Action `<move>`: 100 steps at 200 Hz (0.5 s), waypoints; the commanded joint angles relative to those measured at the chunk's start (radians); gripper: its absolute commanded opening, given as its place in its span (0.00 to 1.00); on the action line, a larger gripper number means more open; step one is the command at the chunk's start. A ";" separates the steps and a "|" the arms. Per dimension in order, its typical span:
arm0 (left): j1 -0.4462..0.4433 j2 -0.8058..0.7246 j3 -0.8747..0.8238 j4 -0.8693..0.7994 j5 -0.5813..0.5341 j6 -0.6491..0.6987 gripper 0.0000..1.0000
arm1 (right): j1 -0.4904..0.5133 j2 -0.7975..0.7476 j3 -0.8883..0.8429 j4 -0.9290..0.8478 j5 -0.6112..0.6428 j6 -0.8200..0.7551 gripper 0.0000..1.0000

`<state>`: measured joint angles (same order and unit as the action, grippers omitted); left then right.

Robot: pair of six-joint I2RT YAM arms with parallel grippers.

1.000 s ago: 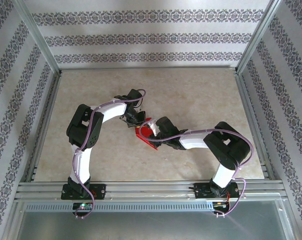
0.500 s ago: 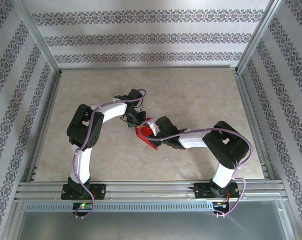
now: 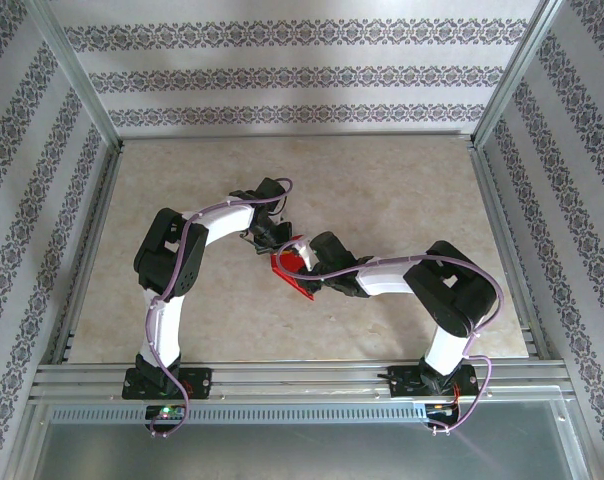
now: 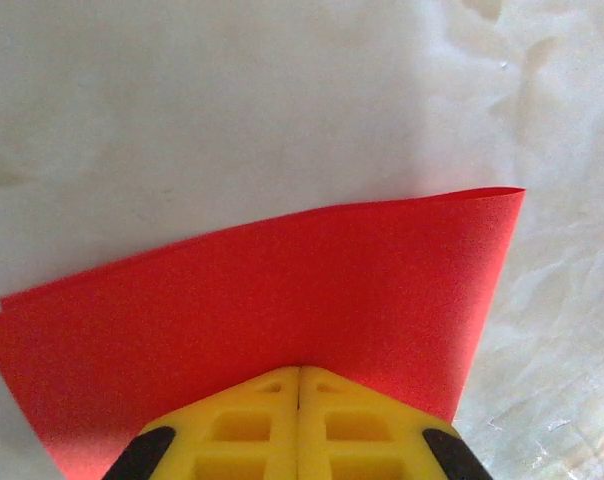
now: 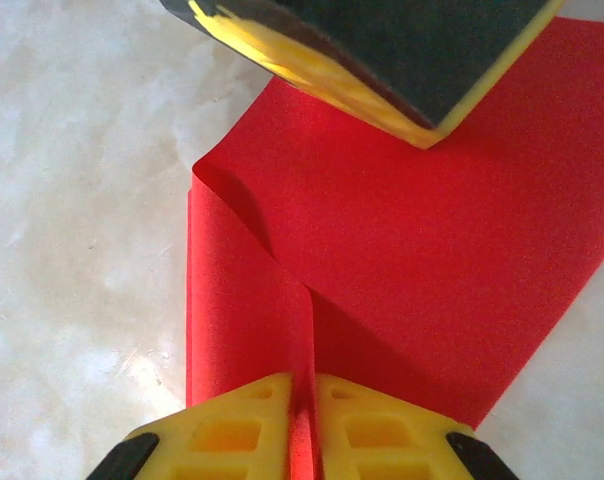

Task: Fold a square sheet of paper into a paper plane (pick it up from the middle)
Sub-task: Third fold the triangle at the center of the table.

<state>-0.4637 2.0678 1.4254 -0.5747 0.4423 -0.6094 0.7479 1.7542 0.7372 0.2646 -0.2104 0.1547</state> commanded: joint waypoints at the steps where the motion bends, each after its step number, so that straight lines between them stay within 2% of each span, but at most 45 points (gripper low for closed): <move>1: -0.007 -0.067 -0.007 -0.028 -0.021 -0.040 0.10 | -0.010 0.033 0.008 -0.038 -0.011 0.003 0.13; 30: 0.025 -0.184 -0.078 0.047 -0.026 -0.125 0.17 | -0.011 0.037 0.007 -0.042 -0.017 0.005 0.13; 56: 0.040 -0.282 -0.206 0.132 -0.014 -0.213 0.17 | -0.012 0.037 0.007 -0.047 -0.017 0.005 0.13; 82: 0.027 -0.367 -0.352 0.279 0.050 -0.354 0.17 | -0.013 0.037 0.005 -0.049 -0.015 0.006 0.13; 100: -0.009 -0.409 -0.438 0.380 0.028 -0.464 0.17 | -0.015 0.040 0.005 -0.047 -0.017 0.009 0.13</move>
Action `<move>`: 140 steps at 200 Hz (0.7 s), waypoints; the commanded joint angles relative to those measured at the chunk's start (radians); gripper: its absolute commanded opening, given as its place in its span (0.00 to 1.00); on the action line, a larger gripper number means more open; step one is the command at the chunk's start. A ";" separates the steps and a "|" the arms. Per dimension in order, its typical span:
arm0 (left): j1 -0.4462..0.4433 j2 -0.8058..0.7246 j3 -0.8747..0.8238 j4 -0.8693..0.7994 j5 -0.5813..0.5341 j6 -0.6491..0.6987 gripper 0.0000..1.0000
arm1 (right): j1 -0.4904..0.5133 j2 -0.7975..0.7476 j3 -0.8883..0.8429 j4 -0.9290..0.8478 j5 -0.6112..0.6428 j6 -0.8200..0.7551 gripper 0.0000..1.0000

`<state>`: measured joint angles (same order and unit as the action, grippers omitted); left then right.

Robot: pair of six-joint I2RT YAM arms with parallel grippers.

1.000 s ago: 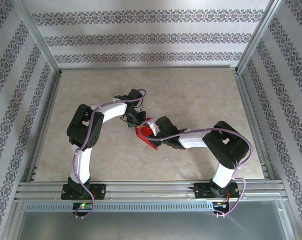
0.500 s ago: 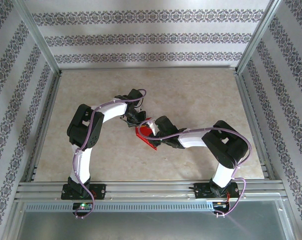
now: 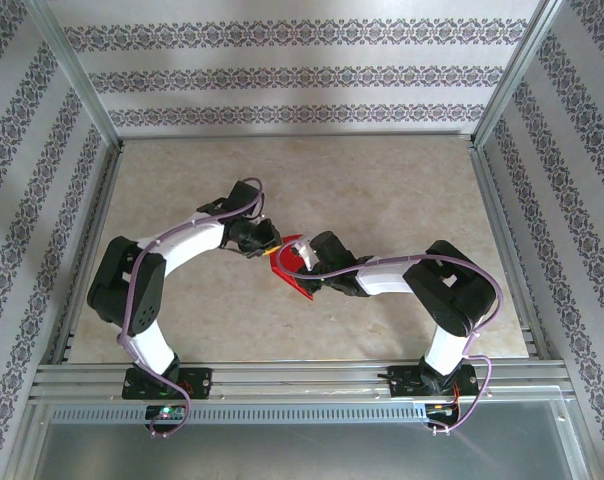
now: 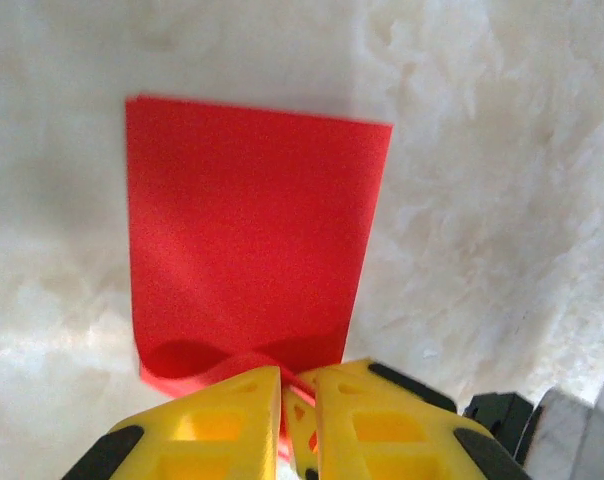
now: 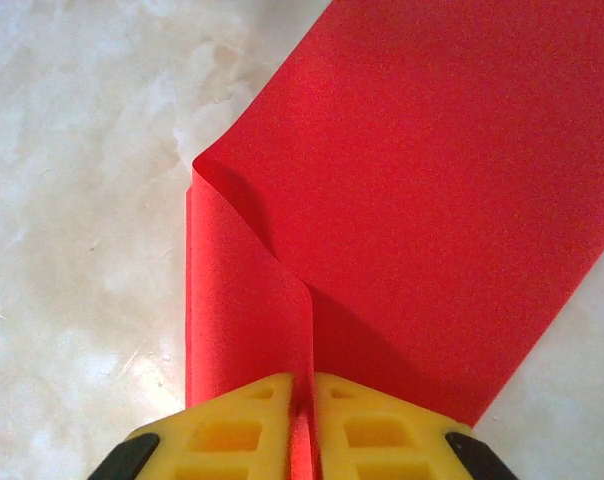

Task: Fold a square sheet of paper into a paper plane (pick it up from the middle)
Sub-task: Third fold the triangle at the center of the table.

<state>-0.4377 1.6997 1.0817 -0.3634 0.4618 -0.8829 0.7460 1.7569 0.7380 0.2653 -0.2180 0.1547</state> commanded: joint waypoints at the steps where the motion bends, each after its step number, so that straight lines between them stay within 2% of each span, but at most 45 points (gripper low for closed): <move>1: -0.037 -0.043 -0.098 0.173 0.007 -0.197 0.17 | -0.013 0.038 0.004 -0.048 -0.009 0.009 0.13; 41: -0.102 -0.052 -0.195 0.309 -0.081 -0.346 0.12 | -0.013 0.044 0.003 -0.046 -0.009 0.014 0.13; 82: -0.144 -0.008 -0.190 0.316 -0.112 -0.378 0.09 | -0.013 0.044 0.000 -0.047 -0.007 0.017 0.13; 140: -0.148 0.012 -0.208 0.320 -0.134 -0.388 0.07 | -0.012 0.050 0.003 -0.047 -0.007 0.020 0.13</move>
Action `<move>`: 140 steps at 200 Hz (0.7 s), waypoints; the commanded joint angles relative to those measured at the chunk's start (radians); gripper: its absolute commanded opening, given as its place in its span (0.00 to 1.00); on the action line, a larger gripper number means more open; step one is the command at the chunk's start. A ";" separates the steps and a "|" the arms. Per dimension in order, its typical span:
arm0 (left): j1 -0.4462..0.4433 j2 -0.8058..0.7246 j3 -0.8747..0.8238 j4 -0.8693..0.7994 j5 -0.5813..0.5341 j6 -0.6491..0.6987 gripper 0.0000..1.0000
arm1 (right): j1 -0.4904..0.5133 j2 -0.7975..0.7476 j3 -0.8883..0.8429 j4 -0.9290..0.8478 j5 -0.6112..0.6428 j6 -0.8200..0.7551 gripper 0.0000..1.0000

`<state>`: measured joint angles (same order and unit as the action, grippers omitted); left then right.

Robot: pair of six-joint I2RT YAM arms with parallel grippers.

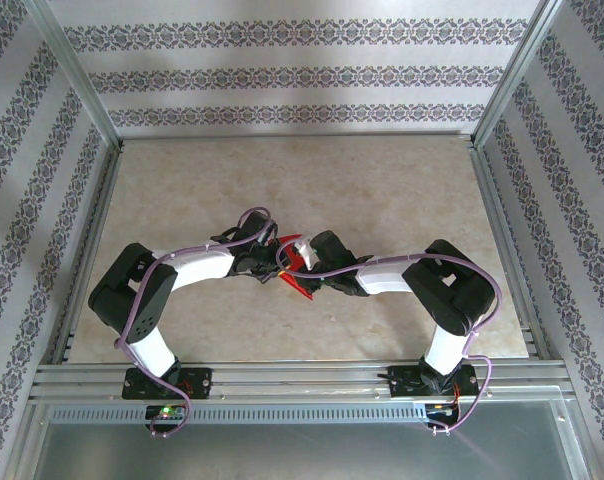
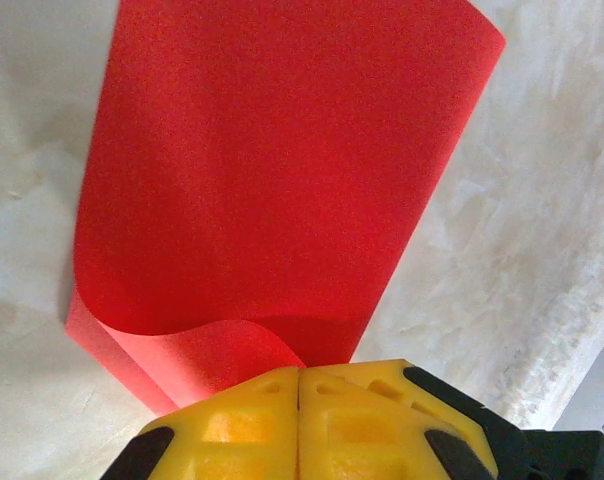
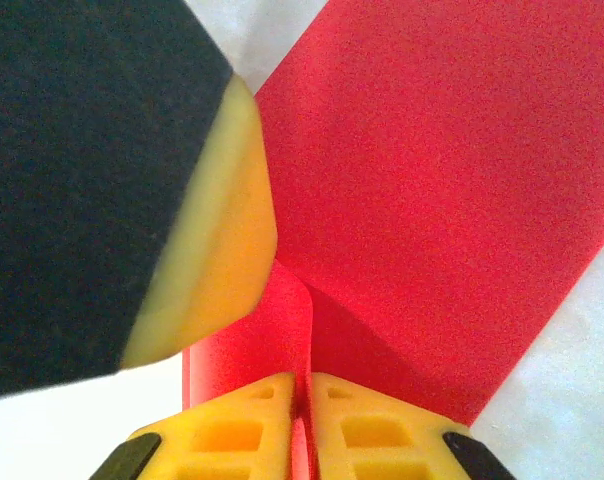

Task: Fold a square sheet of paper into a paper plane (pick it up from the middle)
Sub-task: Third fold the triangle at the center of the table.

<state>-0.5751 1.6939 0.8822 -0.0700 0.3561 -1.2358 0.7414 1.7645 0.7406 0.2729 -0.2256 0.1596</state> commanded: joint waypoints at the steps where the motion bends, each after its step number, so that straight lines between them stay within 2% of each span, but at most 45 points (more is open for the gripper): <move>1: -0.011 0.019 -0.009 0.026 -0.028 -0.035 0.07 | -0.007 0.042 0.000 -0.055 0.000 0.016 0.13; 140: -0.014 0.039 -0.054 0.044 -0.022 -0.028 0.06 | -0.008 0.052 0.008 -0.070 0.009 0.021 0.13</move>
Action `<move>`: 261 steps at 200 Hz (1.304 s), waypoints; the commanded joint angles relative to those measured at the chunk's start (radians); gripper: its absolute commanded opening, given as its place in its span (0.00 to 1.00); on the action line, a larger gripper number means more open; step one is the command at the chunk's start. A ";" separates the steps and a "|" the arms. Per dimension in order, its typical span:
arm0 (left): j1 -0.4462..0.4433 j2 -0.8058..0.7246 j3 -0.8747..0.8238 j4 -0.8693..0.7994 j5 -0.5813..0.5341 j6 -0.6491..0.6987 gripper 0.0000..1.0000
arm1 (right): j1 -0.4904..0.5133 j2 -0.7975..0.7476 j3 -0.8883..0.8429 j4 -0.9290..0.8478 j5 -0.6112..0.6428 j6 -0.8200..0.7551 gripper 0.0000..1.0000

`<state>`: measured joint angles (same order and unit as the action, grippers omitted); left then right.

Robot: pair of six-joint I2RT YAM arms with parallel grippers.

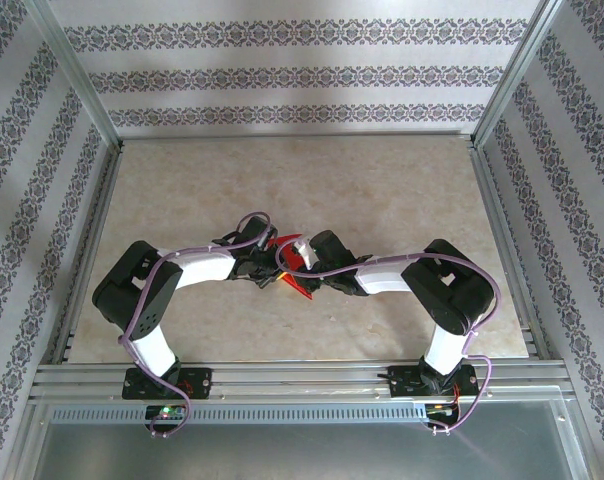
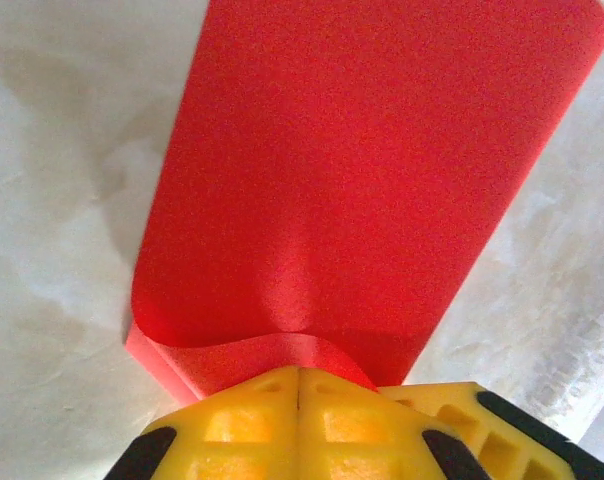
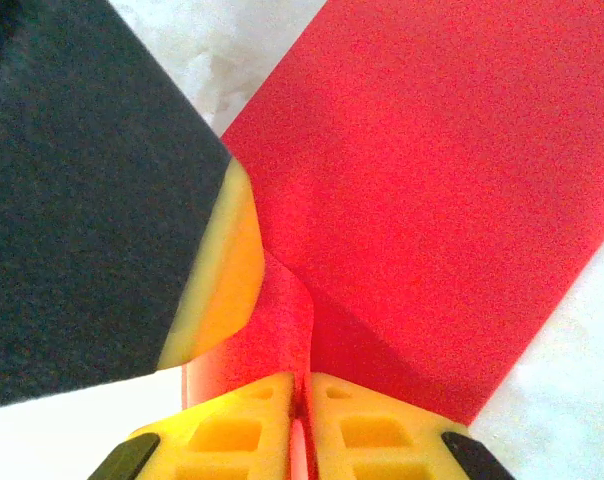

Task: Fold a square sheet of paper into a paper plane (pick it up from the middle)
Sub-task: Third fold the triangle at the center of the table.

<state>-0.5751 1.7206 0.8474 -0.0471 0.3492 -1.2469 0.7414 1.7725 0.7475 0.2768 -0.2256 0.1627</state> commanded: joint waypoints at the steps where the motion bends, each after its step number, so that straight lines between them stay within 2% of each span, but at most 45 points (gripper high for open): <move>1: -0.014 0.012 -0.019 0.021 -0.015 -0.017 0.05 | -0.008 0.044 0.001 -0.075 0.009 0.019 0.13; 79: -0.015 0.008 -0.041 0.016 -0.018 -0.008 0.06 | -0.008 0.053 0.007 -0.087 0.011 0.027 0.13; 158: -0.013 0.005 -0.084 0.005 -0.038 0.001 0.05 | -0.016 0.021 0.018 -0.088 0.001 0.057 0.17; 177: -0.014 0.007 -0.098 0.003 -0.044 0.004 0.05 | -0.033 -0.022 0.028 -0.091 -0.021 0.092 0.23; 200: -0.013 0.008 -0.108 0.005 -0.047 0.004 0.04 | -0.060 -0.111 0.038 -0.115 -0.033 0.156 0.40; 218: -0.013 0.007 -0.111 0.007 -0.051 0.003 0.04 | -0.083 -0.194 0.029 -0.123 -0.043 0.195 0.48; 239: -0.012 0.008 -0.109 0.007 -0.054 0.006 0.04 | -0.108 -0.258 0.035 -0.177 -0.068 0.235 0.53; 261: -0.012 0.011 -0.109 0.010 -0.053 0.007 0.04 | -0.124 -0.290 0.044 -0.237 -0.120 0.290 0.53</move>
<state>-0.5751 1.7081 0.7780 0.0460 0.3420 -1.2465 0.6292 1.5108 0.7715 0.1345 -0.2775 0.3691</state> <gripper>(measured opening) 0.048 0.536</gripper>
